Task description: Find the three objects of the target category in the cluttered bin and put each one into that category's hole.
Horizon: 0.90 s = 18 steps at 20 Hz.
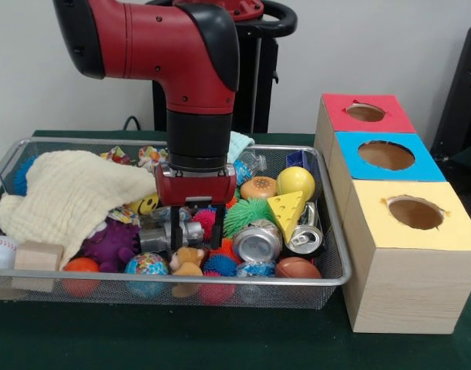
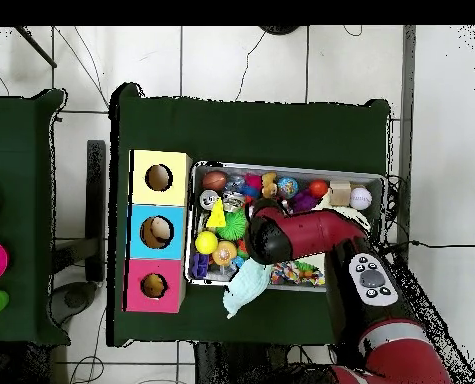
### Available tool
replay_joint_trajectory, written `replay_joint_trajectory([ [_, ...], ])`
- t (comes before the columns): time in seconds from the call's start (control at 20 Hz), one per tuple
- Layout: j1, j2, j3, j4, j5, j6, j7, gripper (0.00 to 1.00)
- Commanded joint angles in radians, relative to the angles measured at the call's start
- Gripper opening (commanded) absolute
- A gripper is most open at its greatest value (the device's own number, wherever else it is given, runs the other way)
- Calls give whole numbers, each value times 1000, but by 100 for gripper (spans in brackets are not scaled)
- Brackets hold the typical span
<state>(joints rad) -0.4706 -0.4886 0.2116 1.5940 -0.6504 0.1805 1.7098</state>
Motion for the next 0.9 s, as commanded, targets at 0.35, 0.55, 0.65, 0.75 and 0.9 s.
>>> replay_joint_trajectory([
  [0.35,22,-9,15,-96,70,129,59,100],
  [0.55,13,-6,12,-92,68,111,60,100],
  [0.65,12,-3,5,-89,65,95,67,100],
  [0.75,9,0,5,-88,64,86,70,100],
  [0.9,9,2,-2,-89,58,64,79,100],
])
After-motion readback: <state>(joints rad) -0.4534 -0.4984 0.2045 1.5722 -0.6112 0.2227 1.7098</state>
